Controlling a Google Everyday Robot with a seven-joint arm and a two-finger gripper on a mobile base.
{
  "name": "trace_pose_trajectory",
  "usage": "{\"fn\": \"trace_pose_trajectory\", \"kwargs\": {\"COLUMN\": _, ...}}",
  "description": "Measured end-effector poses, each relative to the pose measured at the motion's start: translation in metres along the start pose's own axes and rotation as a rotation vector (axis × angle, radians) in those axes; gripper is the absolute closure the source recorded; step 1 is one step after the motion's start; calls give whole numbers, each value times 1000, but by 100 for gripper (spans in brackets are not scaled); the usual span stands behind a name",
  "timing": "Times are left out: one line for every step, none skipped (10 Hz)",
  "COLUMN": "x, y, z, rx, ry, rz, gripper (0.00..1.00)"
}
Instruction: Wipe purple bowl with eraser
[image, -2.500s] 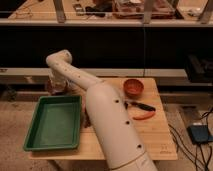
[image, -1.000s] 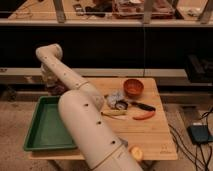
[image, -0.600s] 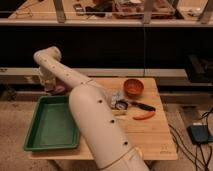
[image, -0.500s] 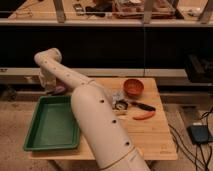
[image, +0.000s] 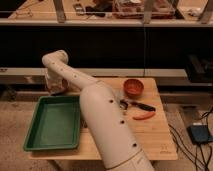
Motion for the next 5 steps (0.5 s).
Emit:
{"fn": "trace_pose_trajectory", "kwargs": {"x": 2, "y": 6, "z": -2, "rx": -3, "ry": 3, "rz": 13, "gripper": 100}}
{"fn": "trace_pose_trajectory", "kwargs": {"x": 5, "y": 7, "z": -4, "rx": -4, "ry": 5, "rz": 20, "gripper": 100}}
{"fn": "trace_pose_trajectory", "kwargs": {"x": 10, "y": 9, "z": -5, "rx": -8, "ry": 5, "rz": 31, "gripper": 100}}
{"fn": "trace_pose_trajectory", "kwargs": {"x": 14, "y": 10, "z": -5, "rx": -10, "ry": 5, "rz": 36, "gripper": 100}}
{"fn": "trace_pose_trajectory", "kwargs": {"x": 23, "y": 15, "z": -4, "rx": -16, "ry": 4, "rz": 43, "gripper": 100}}
